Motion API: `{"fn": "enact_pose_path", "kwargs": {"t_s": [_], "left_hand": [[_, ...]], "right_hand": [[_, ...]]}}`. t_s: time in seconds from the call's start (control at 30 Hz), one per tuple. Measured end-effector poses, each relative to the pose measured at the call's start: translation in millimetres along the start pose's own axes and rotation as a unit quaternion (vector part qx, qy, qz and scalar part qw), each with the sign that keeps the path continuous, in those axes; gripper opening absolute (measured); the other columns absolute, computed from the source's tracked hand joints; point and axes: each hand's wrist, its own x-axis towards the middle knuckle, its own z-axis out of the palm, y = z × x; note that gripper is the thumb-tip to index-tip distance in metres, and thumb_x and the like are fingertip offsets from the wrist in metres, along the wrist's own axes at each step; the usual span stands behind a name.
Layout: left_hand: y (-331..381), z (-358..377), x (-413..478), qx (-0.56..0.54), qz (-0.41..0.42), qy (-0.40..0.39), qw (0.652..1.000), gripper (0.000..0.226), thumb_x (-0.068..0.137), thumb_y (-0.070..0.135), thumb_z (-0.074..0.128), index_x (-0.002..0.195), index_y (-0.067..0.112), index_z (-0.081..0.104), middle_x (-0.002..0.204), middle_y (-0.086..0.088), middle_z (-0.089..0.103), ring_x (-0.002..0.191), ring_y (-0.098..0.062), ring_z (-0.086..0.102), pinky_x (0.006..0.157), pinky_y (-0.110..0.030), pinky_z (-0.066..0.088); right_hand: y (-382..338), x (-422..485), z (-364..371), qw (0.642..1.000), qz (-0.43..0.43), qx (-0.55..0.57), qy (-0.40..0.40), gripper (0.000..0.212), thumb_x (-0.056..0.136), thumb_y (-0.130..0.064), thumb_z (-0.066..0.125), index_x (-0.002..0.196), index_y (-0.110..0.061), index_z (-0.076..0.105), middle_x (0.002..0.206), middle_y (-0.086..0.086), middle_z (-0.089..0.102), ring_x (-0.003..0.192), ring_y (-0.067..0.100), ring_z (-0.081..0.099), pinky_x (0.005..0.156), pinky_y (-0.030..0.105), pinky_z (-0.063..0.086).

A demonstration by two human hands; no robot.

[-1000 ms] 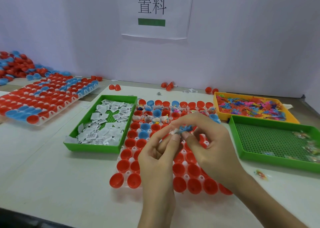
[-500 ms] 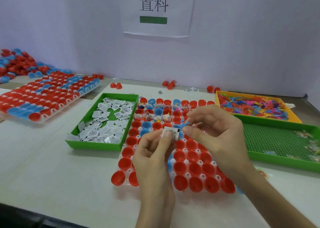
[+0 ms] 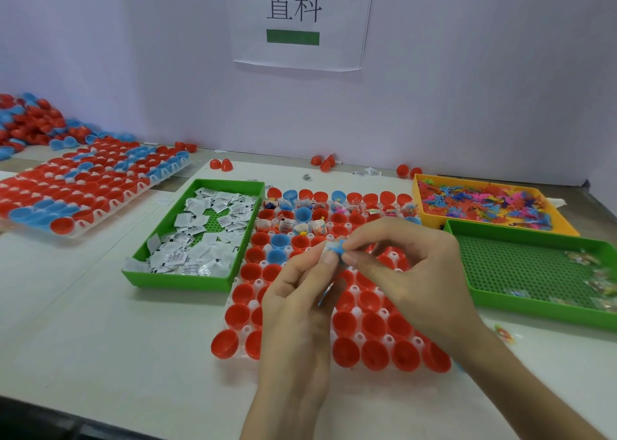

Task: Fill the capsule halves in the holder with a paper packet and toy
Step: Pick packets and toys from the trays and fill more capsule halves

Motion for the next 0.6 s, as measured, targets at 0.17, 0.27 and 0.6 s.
{"fn": "enact_pose_path", "kwargs": {"t_s": [0.17, 0.27, 0.6], "left_hand": [[6.6, -2.8, 1.7, 0.059, 0.032, -0.017, 0.998, 0.036, 0.055, 0.030, 0.078, 0.087, 0.013, 0.082, 0.091, -0.012, 0.078, 0.077, -0.013, 0.074, 0.064, -0.017, 0.056], [6.7, -5.1, 2.0, 0.113, 0.069, -0.004, 0.991, 0.034, 0.056, 0.036, 0.078, 0.084, 0.017, 0.083, 0.084, -0.009, 0.078, 0.073, -0.012, 0.072, 0.063, -0.017, 0.055], [15.3, -12.7, 0.0, 0.201, 0.093, -0.054, 0.974, 0.027, 0.061, 0.039, 0.078, 0.081, 0.021, 0.082, 0.087, -0.006, 0.077, 0.076, -0.014, 0.071, 0.066, -0.018, 0.055]], "right_hand": [[-1.1, 2.7, -4.2, 1.000, -0.013, 0.023, -0.017, 0.030, 0.079, 0.003, 0.079, 0.096, -0.021, 0.078, 0.091, -0.010, 0.075, 0.089, 0.017, 0.072, 0.078, 0.028, 0.058], [-0.4, 2.5, -1.8, 0.999, -0.023, 0.027, -0.029, 0.027, 0.078, 0.002, 0.081, 0.093, -0.019, 0.078, 0.089, -0.010, 0.071, 0.086, 0.018, 0.070, 0.075, 0.028, 0.056], [0.8, 1.9, -3.0, 0.997, -0.005, 0.046, -0.061, 0.032, 0.077, -0.007, 0.081, 0.105, -0.022, 0.074, 0.099, -0.006, 0.062, 0.081, 0.019, 0.065, 0.070, 0.026, 0.053]]}}
